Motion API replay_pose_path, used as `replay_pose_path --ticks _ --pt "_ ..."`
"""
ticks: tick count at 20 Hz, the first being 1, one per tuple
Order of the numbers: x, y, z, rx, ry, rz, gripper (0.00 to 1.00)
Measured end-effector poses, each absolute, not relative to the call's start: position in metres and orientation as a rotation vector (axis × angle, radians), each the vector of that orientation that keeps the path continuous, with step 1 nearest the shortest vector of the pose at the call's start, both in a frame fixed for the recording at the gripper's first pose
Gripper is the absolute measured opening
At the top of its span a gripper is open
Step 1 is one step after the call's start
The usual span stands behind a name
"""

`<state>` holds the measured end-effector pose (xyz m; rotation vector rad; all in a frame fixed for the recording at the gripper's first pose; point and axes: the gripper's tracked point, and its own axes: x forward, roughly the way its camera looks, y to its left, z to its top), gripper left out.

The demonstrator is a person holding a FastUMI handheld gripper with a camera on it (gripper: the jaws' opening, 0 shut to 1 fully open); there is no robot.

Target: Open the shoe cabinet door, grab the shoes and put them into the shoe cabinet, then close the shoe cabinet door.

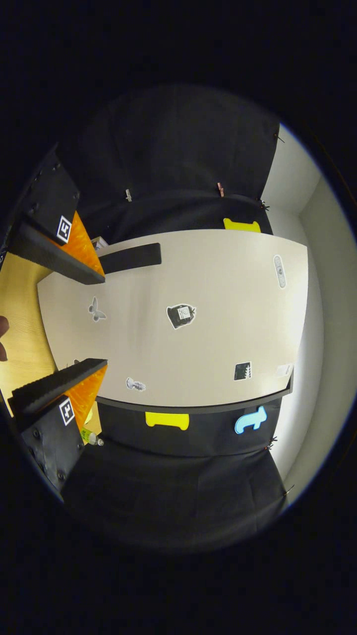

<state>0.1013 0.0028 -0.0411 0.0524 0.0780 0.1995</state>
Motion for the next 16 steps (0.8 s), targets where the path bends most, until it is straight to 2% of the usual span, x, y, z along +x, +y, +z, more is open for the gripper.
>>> replay_pose_path --ticks 16 --pt "0.108 -0.021 -0.051 0.06 0.093 0.185 0.97"
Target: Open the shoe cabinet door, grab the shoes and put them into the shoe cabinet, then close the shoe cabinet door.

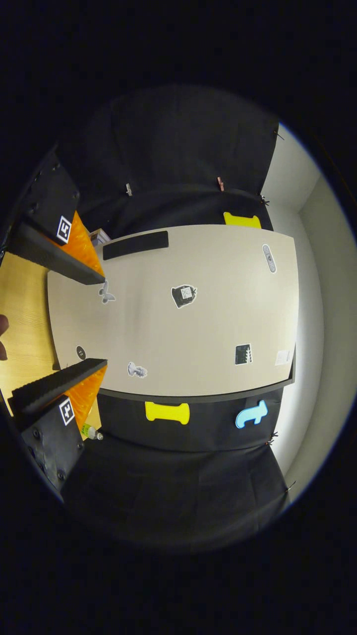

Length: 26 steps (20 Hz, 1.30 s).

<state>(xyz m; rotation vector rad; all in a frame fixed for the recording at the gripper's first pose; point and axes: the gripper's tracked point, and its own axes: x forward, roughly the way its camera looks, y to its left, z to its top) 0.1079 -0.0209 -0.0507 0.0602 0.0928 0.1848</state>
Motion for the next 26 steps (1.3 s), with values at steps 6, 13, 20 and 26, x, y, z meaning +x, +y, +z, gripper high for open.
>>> replay_pose_path --ticks 6,13,20,26 --pt "0.1085 -0.0208 -0.0525 0.055 0.099 0.184 0.96" --pt "0.1087 -0.021 -0.0532 0.055 0.102 0.18 0.97" --pt "0.1091 -0.0224 -0.053 0.056 0.104 0.172 0.97" --pt "0.11 -0.0238 -0.0541 0.051 0.105 0.167 0.97"
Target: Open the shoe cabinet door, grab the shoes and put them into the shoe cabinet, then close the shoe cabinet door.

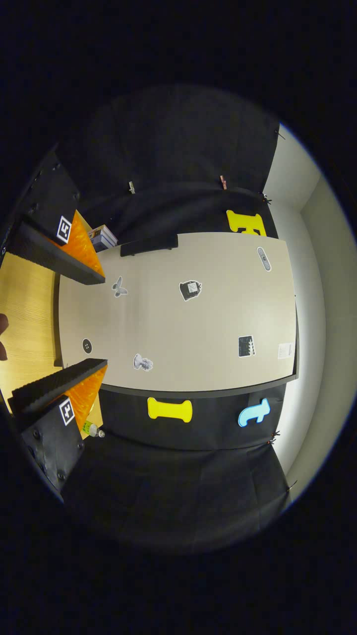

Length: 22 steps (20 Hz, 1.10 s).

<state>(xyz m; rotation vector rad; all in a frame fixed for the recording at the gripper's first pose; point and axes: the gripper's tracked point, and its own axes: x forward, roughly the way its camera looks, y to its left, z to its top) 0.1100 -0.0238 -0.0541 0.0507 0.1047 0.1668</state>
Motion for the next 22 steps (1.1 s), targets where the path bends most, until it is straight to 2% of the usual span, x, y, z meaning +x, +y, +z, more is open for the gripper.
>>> replay_pose_path --ticks 22 --pt "0.1122 -0.0277 -0.0562 0.067 0.113 0.156 0.96"
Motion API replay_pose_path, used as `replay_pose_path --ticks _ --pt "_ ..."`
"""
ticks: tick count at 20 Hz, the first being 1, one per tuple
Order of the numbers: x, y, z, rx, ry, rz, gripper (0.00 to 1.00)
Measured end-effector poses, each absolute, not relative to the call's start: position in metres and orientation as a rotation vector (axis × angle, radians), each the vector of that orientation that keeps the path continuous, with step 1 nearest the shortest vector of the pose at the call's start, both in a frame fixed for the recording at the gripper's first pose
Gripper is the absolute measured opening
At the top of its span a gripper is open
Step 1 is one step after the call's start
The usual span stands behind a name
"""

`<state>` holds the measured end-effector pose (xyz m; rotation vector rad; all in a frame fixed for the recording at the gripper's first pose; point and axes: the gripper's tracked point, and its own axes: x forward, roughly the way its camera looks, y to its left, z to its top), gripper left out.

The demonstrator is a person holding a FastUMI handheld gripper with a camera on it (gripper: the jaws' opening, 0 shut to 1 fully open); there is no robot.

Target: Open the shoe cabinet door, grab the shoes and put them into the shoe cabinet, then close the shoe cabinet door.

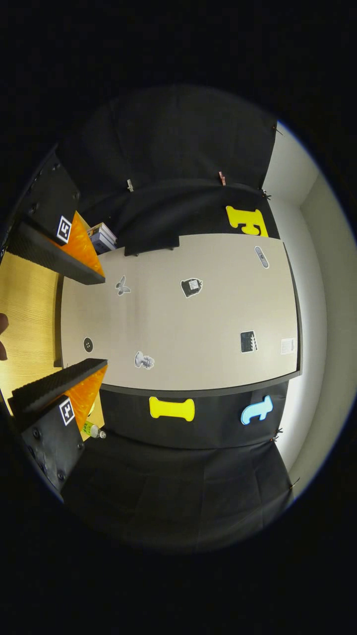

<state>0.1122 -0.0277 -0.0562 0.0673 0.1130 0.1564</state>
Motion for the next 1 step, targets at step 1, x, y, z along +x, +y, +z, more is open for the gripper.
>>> replay_pose_path --ticks 1 --pt "0.1124 -0.028 -0.0563 0.067 0.114 0.156 0.96"
